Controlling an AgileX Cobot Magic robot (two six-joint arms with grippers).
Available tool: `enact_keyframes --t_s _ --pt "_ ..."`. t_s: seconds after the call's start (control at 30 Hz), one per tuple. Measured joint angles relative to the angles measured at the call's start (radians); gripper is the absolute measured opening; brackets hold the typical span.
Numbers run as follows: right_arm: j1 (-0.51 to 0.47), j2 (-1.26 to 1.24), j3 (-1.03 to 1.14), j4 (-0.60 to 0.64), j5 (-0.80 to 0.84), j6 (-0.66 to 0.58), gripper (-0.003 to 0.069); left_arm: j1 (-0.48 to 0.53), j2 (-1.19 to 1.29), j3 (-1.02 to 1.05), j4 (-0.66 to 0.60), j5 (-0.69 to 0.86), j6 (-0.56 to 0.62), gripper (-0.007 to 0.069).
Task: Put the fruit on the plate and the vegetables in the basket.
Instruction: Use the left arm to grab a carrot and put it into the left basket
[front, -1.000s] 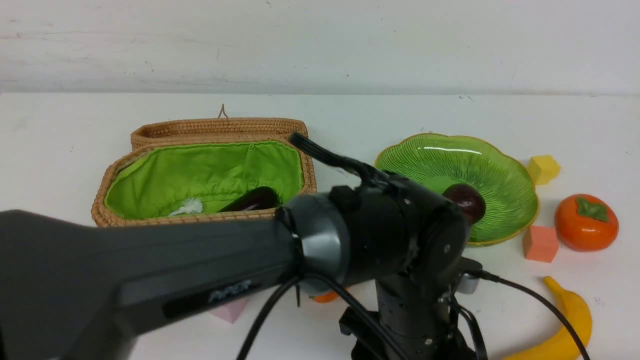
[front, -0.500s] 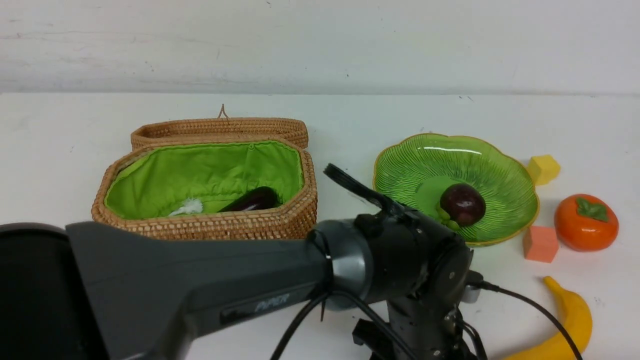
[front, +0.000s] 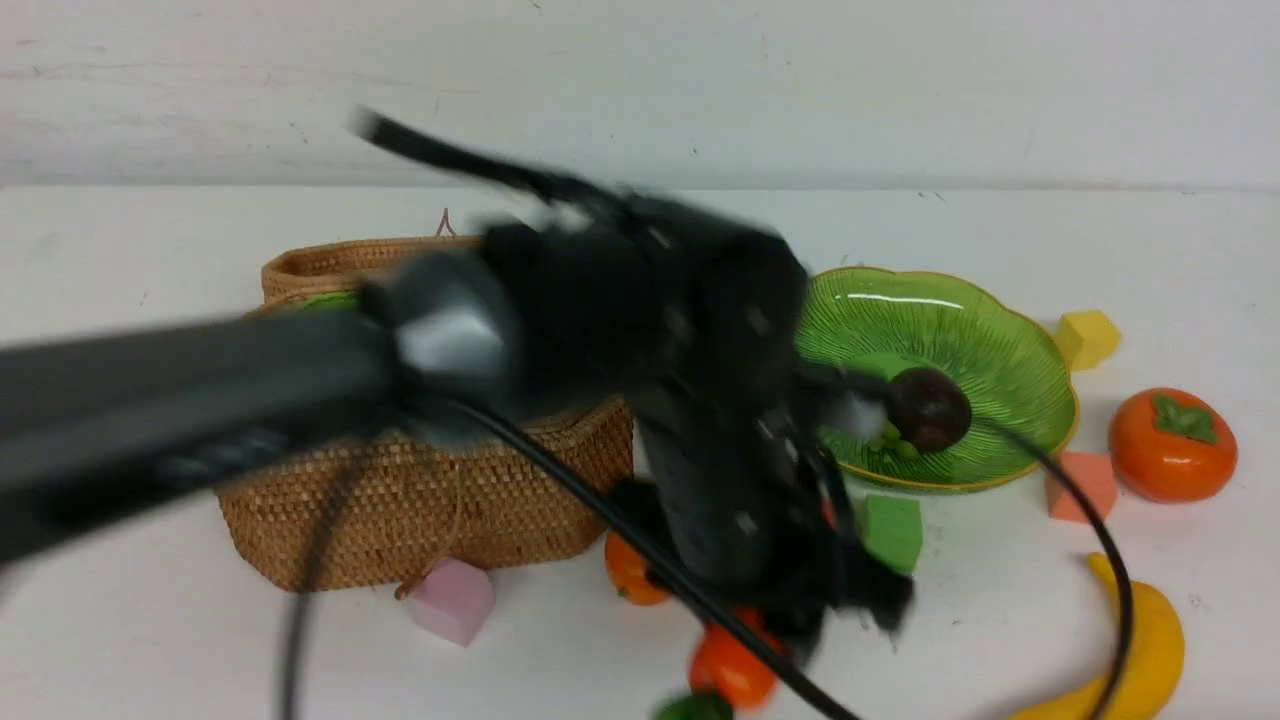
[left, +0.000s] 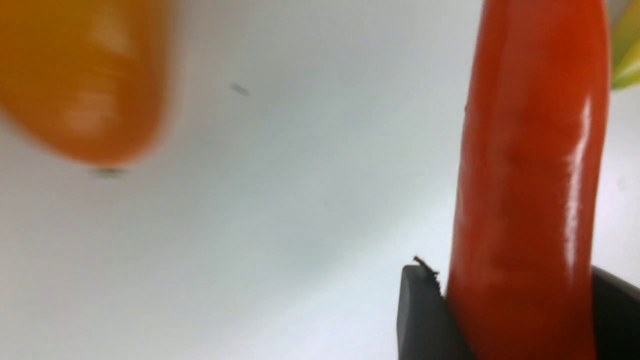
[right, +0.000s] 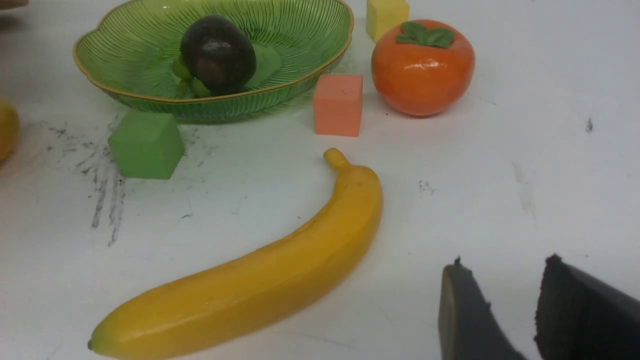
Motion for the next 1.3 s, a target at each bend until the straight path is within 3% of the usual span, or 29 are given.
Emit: enact_keyframes --t_s 0.2,0.4,0.67,0.9,1.2,1.3 --pt "0.000 0.000 0.000 0.000 0.000 0.000 0.0243 0.177 -0.167 0.000 0.199 0.008 0.188 0.0344" --pt "0.000 0.000 0.000 0.000 0.000 0.000 0.0243 0.333 -0.176 0.000 0.405 -0.008 0.341 0.0344" --pt "0.000 0.000 0.000 0.000 0.000 0.000 0.0243 0.357 -0.063 0.000 0.526 -0.110 0.560 0.0344" --pt "0.000 0.000 0.000 0.000 0.000 0.000 0.0243 0.357 0.008 0.000 0.531 -0.144 0.553 0.0351" --pt "0.000 0.000 0.000 0.000 0.000 0.000 0.0243 0.357 0.010 0.000 0.534 -0.116 0.502 0.0647" --pt "0.000 0.000 0.000 0.000 0.000 0.000 0.0243 0.357 0.009 0.000 0.534 -0.106 0.500 0.0666"
